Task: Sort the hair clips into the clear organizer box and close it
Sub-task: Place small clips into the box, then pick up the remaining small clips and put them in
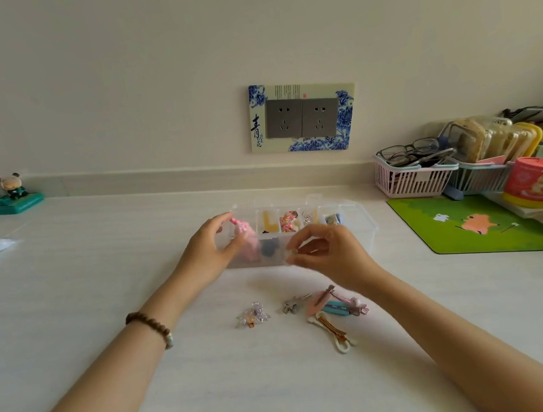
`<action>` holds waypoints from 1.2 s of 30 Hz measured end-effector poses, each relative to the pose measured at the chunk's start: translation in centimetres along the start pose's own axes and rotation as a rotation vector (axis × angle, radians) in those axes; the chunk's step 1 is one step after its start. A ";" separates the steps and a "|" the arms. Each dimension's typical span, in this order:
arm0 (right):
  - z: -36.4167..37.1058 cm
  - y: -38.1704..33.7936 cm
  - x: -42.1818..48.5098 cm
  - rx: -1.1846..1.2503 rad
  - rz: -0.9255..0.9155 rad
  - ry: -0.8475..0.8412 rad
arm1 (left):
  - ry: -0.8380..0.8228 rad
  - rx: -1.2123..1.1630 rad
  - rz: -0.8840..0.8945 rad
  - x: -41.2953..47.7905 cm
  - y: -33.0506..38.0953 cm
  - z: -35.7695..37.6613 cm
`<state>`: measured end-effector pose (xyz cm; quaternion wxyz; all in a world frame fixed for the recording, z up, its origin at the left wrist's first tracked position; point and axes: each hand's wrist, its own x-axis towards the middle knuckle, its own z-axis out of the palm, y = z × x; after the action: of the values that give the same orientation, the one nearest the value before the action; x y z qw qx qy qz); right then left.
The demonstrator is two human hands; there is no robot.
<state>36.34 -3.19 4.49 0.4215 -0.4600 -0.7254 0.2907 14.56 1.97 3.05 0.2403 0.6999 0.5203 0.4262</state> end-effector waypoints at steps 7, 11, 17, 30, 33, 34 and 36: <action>-1.1 -2.5 4.9 -0.077 -0.096 0.142 | -0.117 -0.128 -0.015 -0.2 -0.7 -1.0; -0.4 -2.0 8.2 -0.247 -0.090 0.150 | -0.126 -0.012 -0.016 -0.3 -0.6 -1.3; 0.2 -1.8 7.9 -0.390 -0.105 0.110 | -0.032 0.044 0.051 -1.0 0.3 -2.3; 2.6 -2.0 -0.8 -0.405 -0.046 -0.472 | -0.526 0.085 -0.045 -2.8 3.0 -4.6; 2.9 -1.6 -1.1 -0.394 -0.053 -0.435 | -0.632 0.168 -0.089 -2.9 2.7 -4.5; 2.9 -1.5 -1.2 -0.380 -0.054 -0.416 | -0.663 0.182 -0.095 -2.9 2.6 -4.4; 2.8 -1.2 -1.2 -0.351 -0.059 -0.381 | -0.731 0.205 -0.111 -3.0 2.6 -4.3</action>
<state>33.68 -4.87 3.71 0.1992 -0.4417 -0.8441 0.2295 11.97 -2.20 6.29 0.3614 0.7969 0.4773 0.0808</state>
